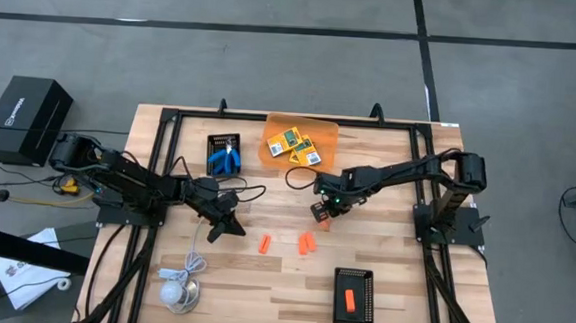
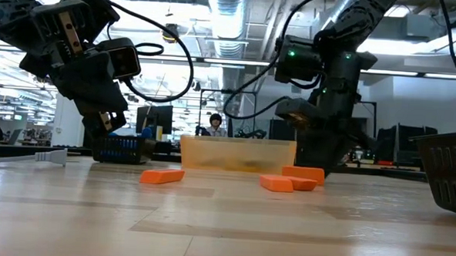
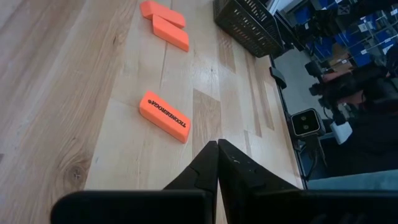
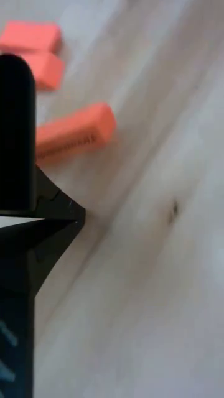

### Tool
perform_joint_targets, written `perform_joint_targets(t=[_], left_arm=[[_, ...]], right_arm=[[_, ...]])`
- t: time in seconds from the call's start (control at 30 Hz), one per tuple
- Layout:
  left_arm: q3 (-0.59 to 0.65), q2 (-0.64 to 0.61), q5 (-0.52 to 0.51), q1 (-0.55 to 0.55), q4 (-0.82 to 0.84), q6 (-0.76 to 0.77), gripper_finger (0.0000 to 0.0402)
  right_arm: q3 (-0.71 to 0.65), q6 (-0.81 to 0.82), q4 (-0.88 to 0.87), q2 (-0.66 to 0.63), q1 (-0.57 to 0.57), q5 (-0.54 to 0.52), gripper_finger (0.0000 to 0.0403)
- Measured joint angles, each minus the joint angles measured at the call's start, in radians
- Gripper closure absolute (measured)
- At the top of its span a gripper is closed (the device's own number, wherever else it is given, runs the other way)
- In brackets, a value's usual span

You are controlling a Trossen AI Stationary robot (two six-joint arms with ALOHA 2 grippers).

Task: Pick & Place School Supplies
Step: Put the eraser into the bottom black bin

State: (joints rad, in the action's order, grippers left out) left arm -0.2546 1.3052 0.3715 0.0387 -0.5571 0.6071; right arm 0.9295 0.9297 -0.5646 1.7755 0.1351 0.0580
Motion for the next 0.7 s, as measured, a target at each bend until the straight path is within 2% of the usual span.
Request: perform_joint_targets(t=[0.07, 0.13, 0.23, 0.3, 0.37, 0.5, 0.7], left_arm=[[0.000, 0.000, 0.000, 0.000, 0.000, 0.002, 0.0399], [0.000, 0.000, 0.000, 0.000, 0.000, 0.003, 0.0399], [0.000, 0.000, 0.000, 0.000, 0.000, 0.003, 0.0399], [0.002, 0.000, 0.000, 0.000, -0.001, 0.000, 0.0399], [0.002, 0.000, 0.000, 0.000, 0.000, -0.003, 0.0399], [0.004, 0.000, 0.000, 0.000, 0.000, -0.020, 0.0399], [0.004, 0.000, 0.000, 0.000, 0.000, -0.025, 0.0399]], right_arm=[[-0.004, 0.014, -0.020, -0.026, 0.014, -0.032, 0.0403], [-0.015, 0.020, -0.054, -0.068, 0.019, -0.147, 0.0403], [-0.010, 0.070, -0.072, -0.163, 0.026, -0.247, 0.0403], [-0.007, 0.071, -0.061, -0.236, 0.027, -0.224, 0.0399], [-0.010, 0.059, -0.030, -0.281, 0.021, -0.152, 0.0383], [-0.007, 0.109, -0.002, -0.332, -0.018, -0.103, 0.0318], [0.006, 0.171, -0.002, -0.309, -0.104, -0.057, 0.0227]])
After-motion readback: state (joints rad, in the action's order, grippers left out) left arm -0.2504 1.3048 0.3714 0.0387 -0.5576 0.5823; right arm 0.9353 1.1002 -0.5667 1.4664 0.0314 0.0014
